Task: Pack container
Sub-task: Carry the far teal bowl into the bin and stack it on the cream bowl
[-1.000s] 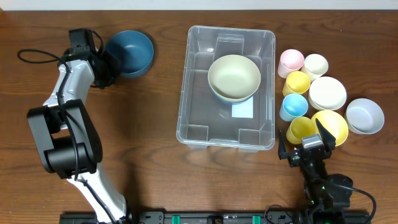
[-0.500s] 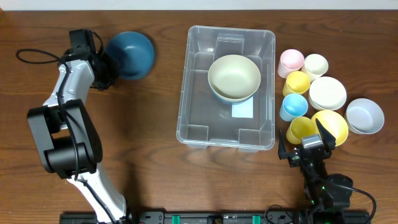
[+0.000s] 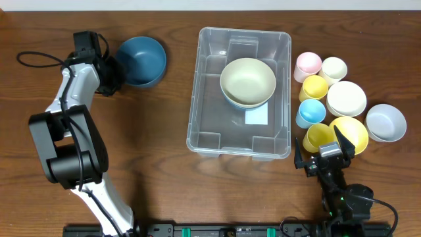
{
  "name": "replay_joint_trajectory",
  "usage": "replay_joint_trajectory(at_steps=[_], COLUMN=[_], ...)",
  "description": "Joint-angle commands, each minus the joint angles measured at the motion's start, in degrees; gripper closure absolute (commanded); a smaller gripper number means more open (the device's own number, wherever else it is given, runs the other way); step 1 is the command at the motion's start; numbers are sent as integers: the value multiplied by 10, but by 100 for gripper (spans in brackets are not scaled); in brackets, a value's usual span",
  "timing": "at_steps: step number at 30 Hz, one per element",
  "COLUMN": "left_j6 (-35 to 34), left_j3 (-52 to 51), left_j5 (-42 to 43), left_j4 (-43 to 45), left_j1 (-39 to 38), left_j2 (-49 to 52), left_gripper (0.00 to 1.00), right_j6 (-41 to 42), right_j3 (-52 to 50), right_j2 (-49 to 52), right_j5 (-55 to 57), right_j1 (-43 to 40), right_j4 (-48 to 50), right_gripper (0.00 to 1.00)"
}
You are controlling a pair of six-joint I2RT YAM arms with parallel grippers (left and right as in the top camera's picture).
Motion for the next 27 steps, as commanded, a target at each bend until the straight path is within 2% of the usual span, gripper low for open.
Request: replay_joint_trajectory(at_steps=[1,9,15,20,24,27], left_j6=[10,25,63,66,66,66], left_j3=[7,7,7,7,7,7], left_j5=[-2,-3,-4,-40,-101,-131], left_j4=[-1,-27,-65,-81,-70,-59], left_j1=[10,-7,-104,-240,-338,-383], left_j2=[-71,-252,-352,-361,-328,-294], left_gripper=[94,94,94,94,94,94], right_j6=[10,10,10,10,10,10], right_j3=[-1,-1,-1,-1,-1,-1], right_j2=[-3,-3,-3,-3,-3,-3], right_j5=[-6,-6,-6,-6,-6,-6], right_j1=[-4,-4,-4,-4,-4,-4], right_j4=[-2,-2,-2,-2,-2,-2], right_gripper=[1,1,1,1,1,1])
